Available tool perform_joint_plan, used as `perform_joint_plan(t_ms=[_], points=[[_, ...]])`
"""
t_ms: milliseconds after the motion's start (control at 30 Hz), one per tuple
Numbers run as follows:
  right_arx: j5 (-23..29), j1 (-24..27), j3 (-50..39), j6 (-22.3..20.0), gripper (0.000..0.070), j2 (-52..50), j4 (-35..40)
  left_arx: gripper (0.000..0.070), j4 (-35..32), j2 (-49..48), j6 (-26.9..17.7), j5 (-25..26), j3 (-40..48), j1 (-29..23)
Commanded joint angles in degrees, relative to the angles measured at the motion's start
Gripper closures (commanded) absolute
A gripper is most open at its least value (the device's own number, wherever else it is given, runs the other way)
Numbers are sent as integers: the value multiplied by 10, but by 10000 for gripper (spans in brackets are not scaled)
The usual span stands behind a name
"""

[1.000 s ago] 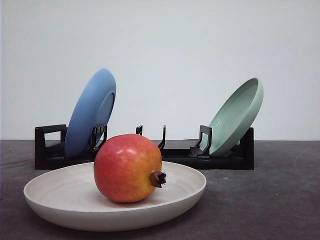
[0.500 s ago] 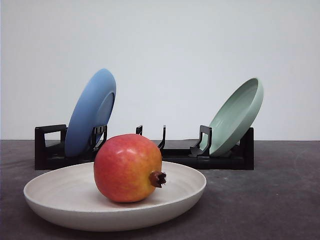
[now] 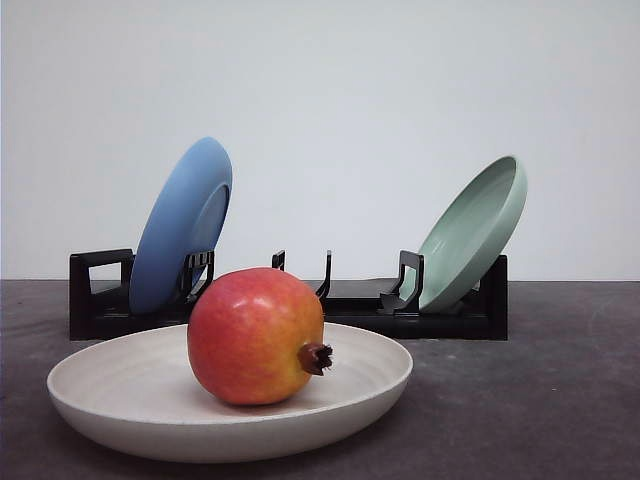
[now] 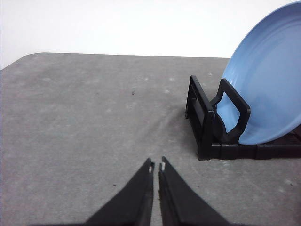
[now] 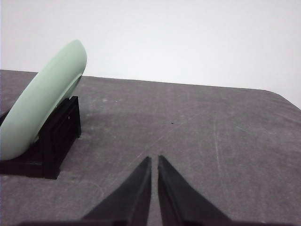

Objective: Place pomegranate in white plate

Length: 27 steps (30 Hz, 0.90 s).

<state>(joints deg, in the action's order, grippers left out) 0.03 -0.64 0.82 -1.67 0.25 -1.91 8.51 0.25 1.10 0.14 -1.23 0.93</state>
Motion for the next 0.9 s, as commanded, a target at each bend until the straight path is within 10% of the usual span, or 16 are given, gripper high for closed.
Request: perform_joint_plan(t_ms=[0, 867], points=[[0, 1, -2, 2, 677, 0, 6, 700, -7, -1, -2, 0, 5, 0], [0, 1, -2, 2, 677, 0, 6, 700, -7, -1, -2, 0, 5, 0]])
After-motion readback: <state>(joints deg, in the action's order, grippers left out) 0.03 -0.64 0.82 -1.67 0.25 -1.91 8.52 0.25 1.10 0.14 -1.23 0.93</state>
